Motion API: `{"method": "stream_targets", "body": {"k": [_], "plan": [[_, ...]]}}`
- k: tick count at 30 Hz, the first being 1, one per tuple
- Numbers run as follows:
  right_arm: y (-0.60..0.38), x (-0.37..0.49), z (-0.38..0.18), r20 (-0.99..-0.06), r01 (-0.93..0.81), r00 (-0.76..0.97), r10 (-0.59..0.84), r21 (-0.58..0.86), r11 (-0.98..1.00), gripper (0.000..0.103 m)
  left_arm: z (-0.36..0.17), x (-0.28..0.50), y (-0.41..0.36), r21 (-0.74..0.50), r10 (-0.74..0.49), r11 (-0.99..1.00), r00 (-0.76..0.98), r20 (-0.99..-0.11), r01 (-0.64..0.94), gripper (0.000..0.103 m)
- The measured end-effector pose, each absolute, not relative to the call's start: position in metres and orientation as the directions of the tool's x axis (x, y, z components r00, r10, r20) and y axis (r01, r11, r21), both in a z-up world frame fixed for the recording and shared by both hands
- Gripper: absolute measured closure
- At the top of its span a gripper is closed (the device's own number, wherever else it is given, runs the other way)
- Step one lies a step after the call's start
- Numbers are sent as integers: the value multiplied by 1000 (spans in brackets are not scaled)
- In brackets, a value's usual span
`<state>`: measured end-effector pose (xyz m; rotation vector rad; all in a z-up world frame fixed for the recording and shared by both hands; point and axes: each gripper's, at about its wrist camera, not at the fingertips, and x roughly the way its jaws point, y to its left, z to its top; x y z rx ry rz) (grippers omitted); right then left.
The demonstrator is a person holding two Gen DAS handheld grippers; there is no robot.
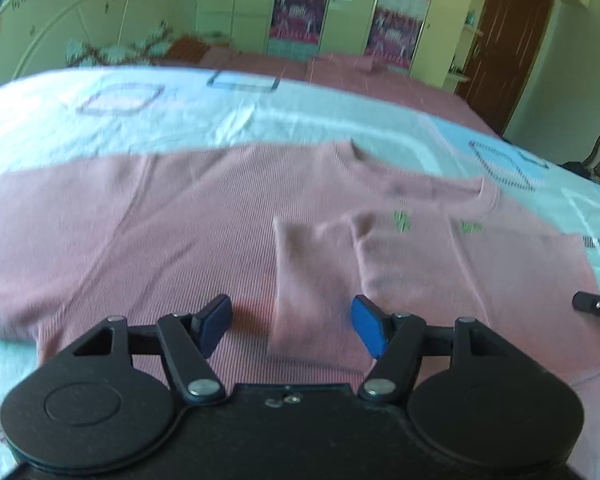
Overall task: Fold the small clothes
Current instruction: 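Move the left gripper to the cuff of the other sleeve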
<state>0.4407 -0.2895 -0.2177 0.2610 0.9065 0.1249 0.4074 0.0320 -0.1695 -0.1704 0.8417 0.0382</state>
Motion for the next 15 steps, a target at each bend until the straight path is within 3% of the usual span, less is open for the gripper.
{"method": "stream_targets", "body": {"k": [6, 15], "plan": [[-288, 432, -210, -768, -9, 591, 246, 299, 954, 48, -149, 387, 39, -135, -34, 986, 672, -739, -99, 36], [-235, 417, -207, -746, -136, 545, 382, 370, 919, 48, -123, 335, 73, -112, 60, 972, 677, -734, -208, 31]]}}
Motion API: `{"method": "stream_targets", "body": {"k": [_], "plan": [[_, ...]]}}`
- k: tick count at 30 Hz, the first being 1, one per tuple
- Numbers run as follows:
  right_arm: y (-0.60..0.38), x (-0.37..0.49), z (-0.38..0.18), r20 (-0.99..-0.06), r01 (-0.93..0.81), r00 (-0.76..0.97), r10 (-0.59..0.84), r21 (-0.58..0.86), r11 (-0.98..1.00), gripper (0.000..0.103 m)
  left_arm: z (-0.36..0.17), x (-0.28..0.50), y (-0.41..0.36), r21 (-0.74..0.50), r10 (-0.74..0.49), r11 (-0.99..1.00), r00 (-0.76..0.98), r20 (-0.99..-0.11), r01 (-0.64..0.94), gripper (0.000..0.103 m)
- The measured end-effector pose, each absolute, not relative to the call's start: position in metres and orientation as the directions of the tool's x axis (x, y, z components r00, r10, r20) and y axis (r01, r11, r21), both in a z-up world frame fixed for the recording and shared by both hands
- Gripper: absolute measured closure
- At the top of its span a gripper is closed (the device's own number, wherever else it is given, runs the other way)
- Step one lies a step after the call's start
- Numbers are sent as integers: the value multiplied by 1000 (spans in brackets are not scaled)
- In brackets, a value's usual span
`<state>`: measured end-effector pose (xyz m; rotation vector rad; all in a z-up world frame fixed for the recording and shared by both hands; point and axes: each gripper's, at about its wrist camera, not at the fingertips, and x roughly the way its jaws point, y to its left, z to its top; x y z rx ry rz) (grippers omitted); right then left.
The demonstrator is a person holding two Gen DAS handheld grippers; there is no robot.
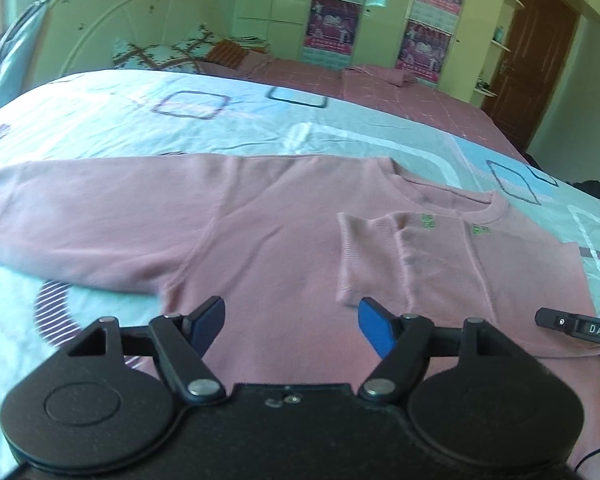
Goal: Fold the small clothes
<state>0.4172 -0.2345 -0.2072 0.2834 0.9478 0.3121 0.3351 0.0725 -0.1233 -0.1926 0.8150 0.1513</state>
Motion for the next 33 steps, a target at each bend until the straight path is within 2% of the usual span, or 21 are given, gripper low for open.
{"method": "stream_targets", "body": {"k": [4, 16, 18, 23, 30, 33], "plan": [[-222, 417, -200, -750, -151, 543, 378, 356, 922, 48, -118, 309, 107, -120, 120, 946, 670, -733, -302, 26], [-123, 410, -142, -673, -279, 545, 500, 416, 865, 48, -137, 280, 263, -279, 180, 781, 629, -756, -559, 28], [-108, 414, -135, -649, -267, 545, 530, 465, 844, 48, -142, 281, 292, -293, 190, 754, 622, -760, -588, 31], [-67, 428, -134, -655, -266, 542, 526, 460, 847, 48, -153, 282, 355, -411, 177, 659, 661, -729, -630, 42], [-36, 439, -157, -710, -215, 525, 469, 422, 881, 48, -162, 304, 402, -509, 187, 594, 723, -666, -623, 45], [-36, 444, -168, -734, -175, 528, 428, 399, 900, 48, -165, 312, 412, -509, 213, 591, 730, -650, -625, 59]]}}
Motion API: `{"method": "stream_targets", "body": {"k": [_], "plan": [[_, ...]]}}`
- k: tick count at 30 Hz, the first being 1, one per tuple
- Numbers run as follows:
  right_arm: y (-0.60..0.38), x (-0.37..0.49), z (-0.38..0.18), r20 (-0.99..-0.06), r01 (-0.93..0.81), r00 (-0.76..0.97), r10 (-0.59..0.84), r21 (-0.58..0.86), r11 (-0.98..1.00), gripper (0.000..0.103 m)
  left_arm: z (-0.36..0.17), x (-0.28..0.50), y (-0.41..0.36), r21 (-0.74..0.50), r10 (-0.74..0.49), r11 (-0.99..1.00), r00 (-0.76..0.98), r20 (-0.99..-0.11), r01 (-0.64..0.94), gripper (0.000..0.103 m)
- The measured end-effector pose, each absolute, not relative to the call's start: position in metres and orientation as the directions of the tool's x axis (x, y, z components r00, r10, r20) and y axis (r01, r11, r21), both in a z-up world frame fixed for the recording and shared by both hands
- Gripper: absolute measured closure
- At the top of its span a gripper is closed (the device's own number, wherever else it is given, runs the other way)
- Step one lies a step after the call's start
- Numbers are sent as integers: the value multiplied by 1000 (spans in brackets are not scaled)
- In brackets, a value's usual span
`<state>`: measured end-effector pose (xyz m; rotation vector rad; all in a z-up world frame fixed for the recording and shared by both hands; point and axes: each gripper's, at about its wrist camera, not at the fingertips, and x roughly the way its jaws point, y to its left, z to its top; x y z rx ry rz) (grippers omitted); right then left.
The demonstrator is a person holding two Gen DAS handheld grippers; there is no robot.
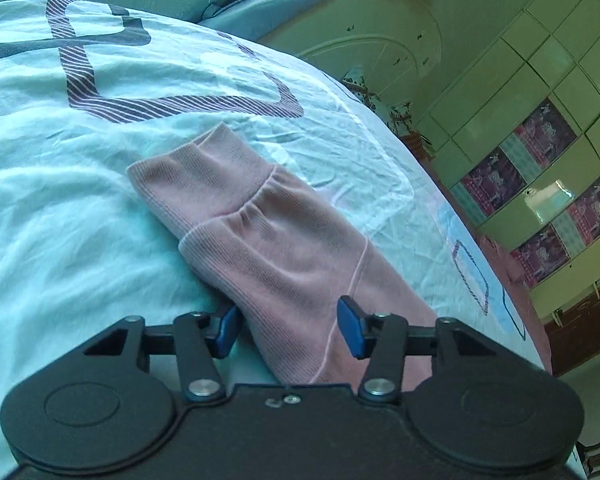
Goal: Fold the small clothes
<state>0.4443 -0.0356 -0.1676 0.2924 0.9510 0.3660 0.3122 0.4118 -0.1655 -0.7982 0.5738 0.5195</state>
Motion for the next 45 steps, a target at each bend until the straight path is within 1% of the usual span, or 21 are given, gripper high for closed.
{"method": "stream_targets", "body": {"k": [2, 3, 5, 7, 12, 16, 19, 23, 26, 31, 33, 34, 35, 37, 39, 40, 41, 42, 43, 44, 45], "plan": [[-35, 447, -176, -752, -150, 530, 393, 372, 916, 48, -168, 314, 418, -516, 231, 578, 733, -640, -632, 72], [-32, 448, -181, -770, -146, 521, 368, 345, 927, 48, -170, 314, 420, -520, 238, 570, 734, -636, -636, 76], [-28, 449, -193, -795, -150, 498, 348, 316, 937, 48, -172, 314, 424, -528, 253, 555, 735, -629, -642, 90], [-22, 449, -194, -802, -176, 498, 329, 277, 944, 47, -174, 312, 427, -537, 259, 548, 740, -620, -642, 96], [-39, 451, -187, -782, -116, 486, 391, 385, 915, 46, -149, 322, 405, -464, 279, 670, 775, -567, -580, 98], [-53, 444, -177, -740, -105, 512, 436, 451, 887, 46, -113, 338, 363, -407, 221, 793, 836, -502, -454, 99], [-63, 443, -177, -728, -107, 515, 451, 468, 877, 46, -89, 353, 309, -374, 116, 872, 875, -470, -316, 99], [-88, 438, -175, -713, -87, 530, 459, 493, 866, 46, -79, 378, 219, -332, -73, 938, 879, -470, -100, 99], [-111, 432, -172, -708, -74, 546, 448, 492, 868, 46, -86, 393, 145, -305, -203, 951, 852, -482, 54, 99], [-162, 420, -172, -707, -38, 569, 421, 489, 872, 46, -116, 408, 50, -284, -330, 937, 782, -529, 204, 99], [-181, 416, -175, -706, -20, 569, 422, 501, 865, 46, -137, 414, 28, -248, -335, 941, 735, -590, 231, 97], [-188, 415, -177, -707, -11, 566, 424, 507, 862, 46, -145, 415, 21, -238, -338, 941, 709, -619, 241, 91], [-194, 413, -178, -707, -5, 564, 426, 513, 858, 46, -152, 415, 15, -219, -331, 944, 687, -647, 248, 80], [-200, 411, -178, -701, -7, 564, 436, 524, 852, 46, -160, 409, 10, -179, -318, 946, 666, -674, 271, 71], [-201, 410, -177, -692, -25, 561, 454, 534, 845, 46, -158, 398, 10, -145, -302, 949, 678, -670, 279, 55], [-199, 410, -175, -684, -41, 560, 467, 540, 840, 46, -156, 393, 13, -132, -285, 955, 691, -664, 267, 41], [-195, 411, -173, -674, -63, 559, 484, 547, 835, 46, -153, 387, 17, -124, -271, 960, 707, -654, 253, 35], [-189, 412, -172, -665, -87, 556, 498, 549, 831, 40, -150, 381, 22, -114, -255, 964, 721, -644, 239, 35], [-183, 412, -169, -659, -112, 554, 509, 547, 830, 28, -147, 376, 29, -96, -230, 971, 731, -642, 221, 35], [-174, 411, -166, -650, -142, 556, 518, 540, 830, 24, -144, 372, 36, -84, -207, 976, 738, -643, 201, 35], [-165, 411, -164, -642, -173, 558, 526, 530, 830, 23, -142, 368, 46, -79, -188, 980, 741, -644, 181, 35]]}}
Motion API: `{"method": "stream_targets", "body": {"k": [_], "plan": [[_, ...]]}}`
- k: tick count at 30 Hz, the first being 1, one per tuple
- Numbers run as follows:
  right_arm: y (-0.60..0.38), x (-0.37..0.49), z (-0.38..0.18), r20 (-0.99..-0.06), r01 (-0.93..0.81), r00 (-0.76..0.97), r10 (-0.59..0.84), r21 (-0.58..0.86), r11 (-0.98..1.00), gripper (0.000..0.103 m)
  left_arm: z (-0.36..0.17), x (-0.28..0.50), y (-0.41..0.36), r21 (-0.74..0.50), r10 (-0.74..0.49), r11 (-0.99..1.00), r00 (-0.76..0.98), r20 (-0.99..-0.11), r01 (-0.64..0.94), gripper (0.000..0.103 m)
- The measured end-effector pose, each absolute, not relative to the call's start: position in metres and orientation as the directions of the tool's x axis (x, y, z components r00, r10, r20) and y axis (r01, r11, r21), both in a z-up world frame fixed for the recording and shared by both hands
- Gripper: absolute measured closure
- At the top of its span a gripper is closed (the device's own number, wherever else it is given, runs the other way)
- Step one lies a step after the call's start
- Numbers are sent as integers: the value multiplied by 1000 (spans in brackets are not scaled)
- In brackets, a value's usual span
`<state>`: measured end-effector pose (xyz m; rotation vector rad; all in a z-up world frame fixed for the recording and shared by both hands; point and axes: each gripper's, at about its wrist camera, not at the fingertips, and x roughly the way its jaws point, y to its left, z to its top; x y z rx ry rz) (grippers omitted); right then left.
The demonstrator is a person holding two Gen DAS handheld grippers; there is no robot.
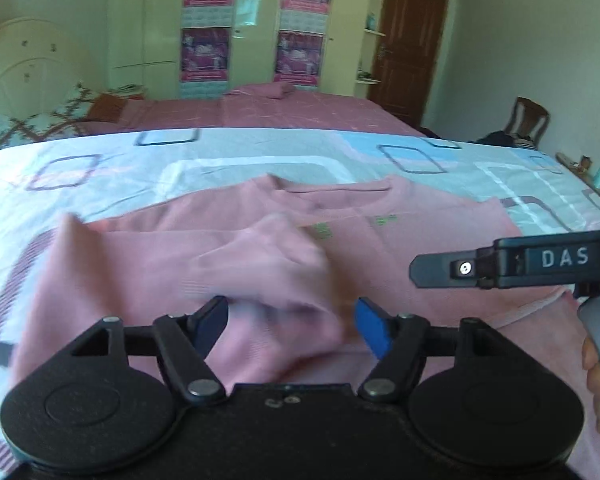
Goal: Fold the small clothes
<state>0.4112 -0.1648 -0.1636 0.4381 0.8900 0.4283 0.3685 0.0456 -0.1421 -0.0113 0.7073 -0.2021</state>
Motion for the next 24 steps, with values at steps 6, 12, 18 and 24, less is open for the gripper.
{"method": "stream_targets", "body": {"k": [6, 12, 18, 24], "plan": [[-101, 403, -143, -618, -380, 567, 545, 391, 838, 23, -143, 342, 108, -30, -27, 1000, 751, -660, 10, 35], [-43, 394, -157, -645, -521, 538, 542, 252, 816, 24, -151, 331, 147, -32, 58, 993, 730, -681, -109, 35], [-8, 395, -181, -706, -589, 546, 450, 58, 806, 50, -161, 330, 155, -28, 69, 992, 708, -703, -124, 35], [-15, 401, -183, -686, -573, 555, 470, 95, 814, 88, -169, 337, 145, 10, 91, 993, 718, -690, -116, 36]]}}
